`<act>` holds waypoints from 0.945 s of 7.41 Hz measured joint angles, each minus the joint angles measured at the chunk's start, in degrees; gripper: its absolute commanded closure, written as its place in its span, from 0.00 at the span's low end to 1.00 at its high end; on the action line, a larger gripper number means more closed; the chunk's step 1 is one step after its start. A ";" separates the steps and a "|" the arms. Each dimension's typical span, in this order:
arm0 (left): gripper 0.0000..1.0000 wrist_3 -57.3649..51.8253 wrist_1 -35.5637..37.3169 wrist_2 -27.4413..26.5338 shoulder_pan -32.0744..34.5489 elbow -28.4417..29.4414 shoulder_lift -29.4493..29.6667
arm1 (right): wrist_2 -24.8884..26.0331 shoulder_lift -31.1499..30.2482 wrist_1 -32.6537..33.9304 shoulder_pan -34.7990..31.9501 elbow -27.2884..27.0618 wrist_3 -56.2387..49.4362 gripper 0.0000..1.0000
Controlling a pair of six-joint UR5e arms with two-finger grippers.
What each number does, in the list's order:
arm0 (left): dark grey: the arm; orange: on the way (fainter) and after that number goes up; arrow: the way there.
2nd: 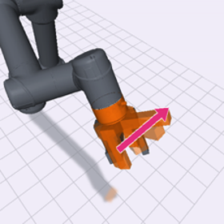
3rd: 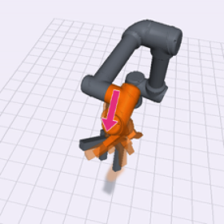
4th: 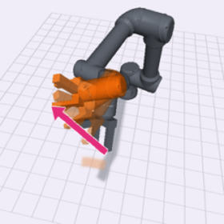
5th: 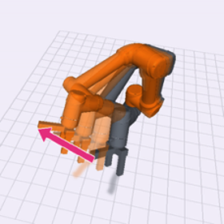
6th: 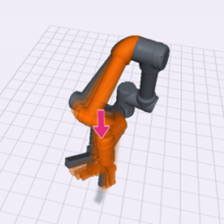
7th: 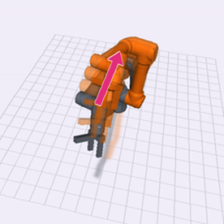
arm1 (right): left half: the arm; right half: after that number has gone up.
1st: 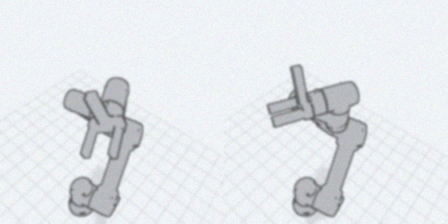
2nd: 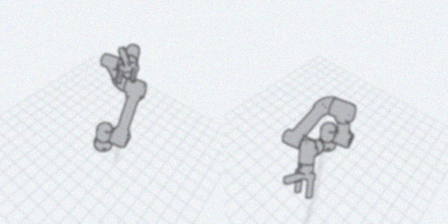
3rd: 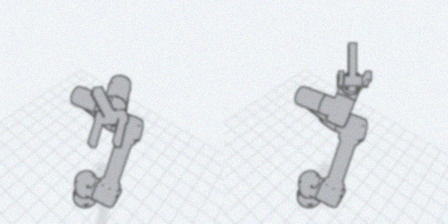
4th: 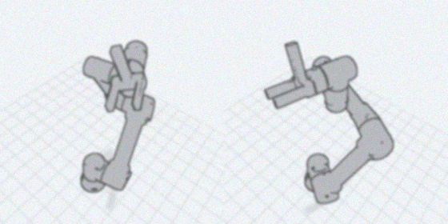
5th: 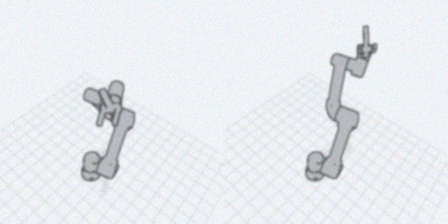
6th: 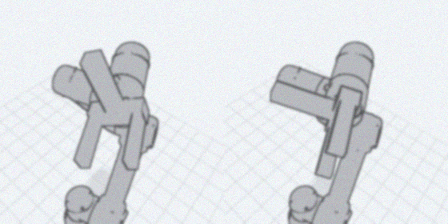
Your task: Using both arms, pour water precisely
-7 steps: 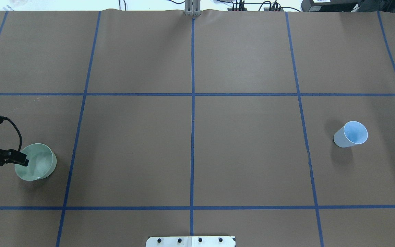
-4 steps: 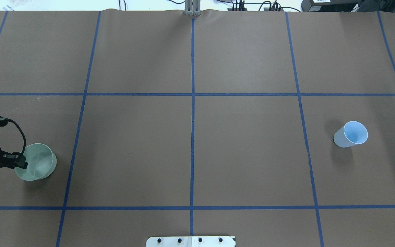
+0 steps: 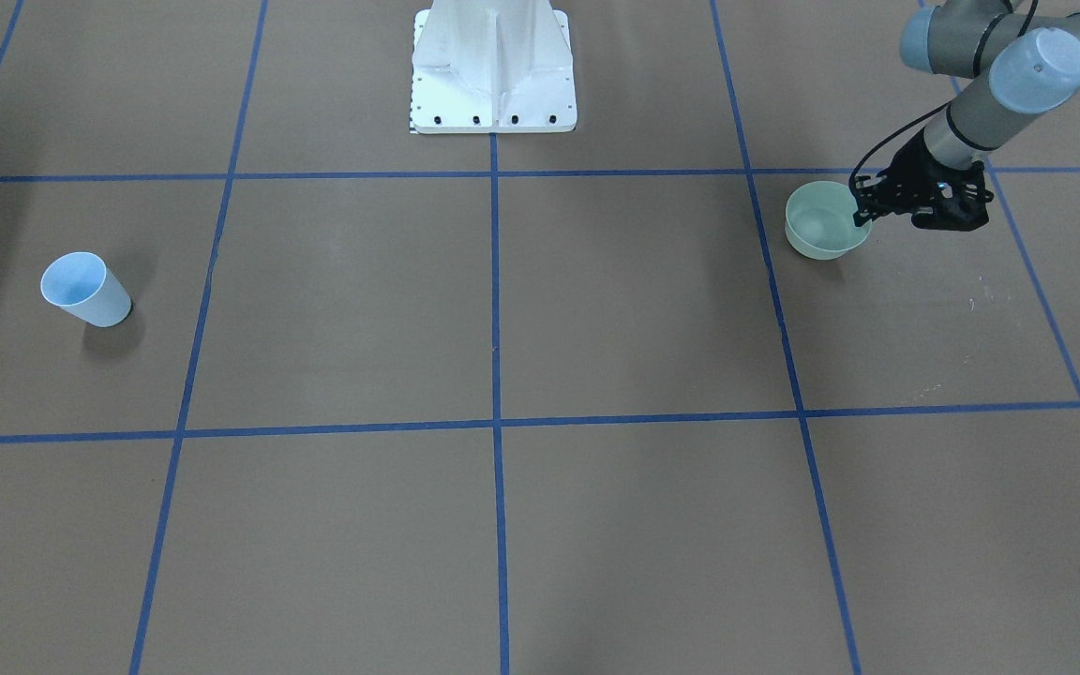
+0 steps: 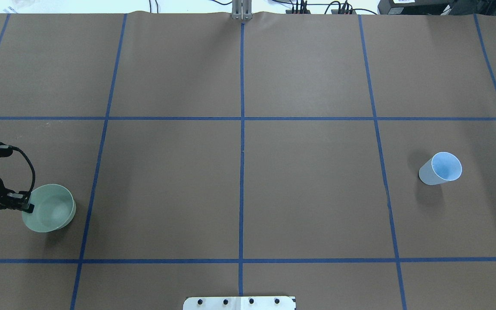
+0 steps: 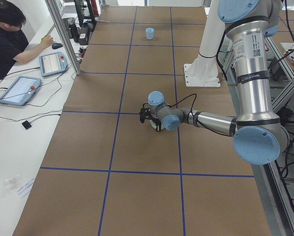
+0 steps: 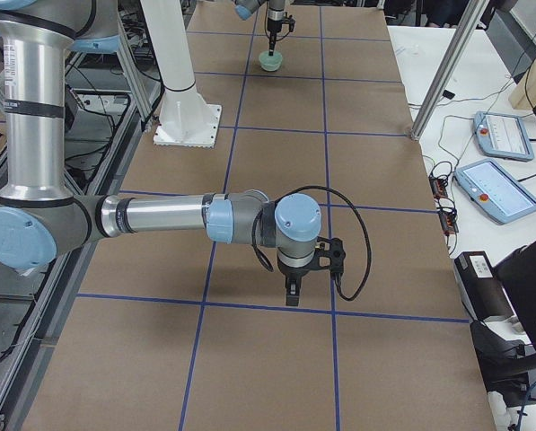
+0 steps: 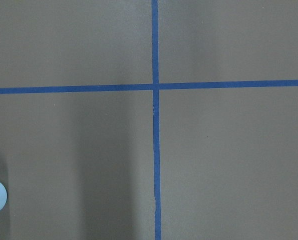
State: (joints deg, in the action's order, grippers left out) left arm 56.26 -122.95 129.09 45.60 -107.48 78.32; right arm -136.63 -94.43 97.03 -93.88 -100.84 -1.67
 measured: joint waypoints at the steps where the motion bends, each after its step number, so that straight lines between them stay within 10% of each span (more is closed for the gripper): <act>1: 1.00 -0.22 5.41 3.06 2.88 -3.48 0.66 | 0.00 0.05 0.00 -0.01 -0.17 0.00 0.01; 4: 1.00 1.04 32.76 5.43 5.86 -9.47 19.39 | 0.02 0.19 0.00 -0.03 -0.58 0.00 0.01; 7: 1.00 12.48 46.61 3.43 0.64 -0.20 44.50 | 0.01 0.19 0.05 0.01 -0.58 0.00 0.01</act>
State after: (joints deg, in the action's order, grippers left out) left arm 68.75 -76.33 132.52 46.24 -107.68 122.82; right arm -136.61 -94.25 97.08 -93.88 -101.42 -1.67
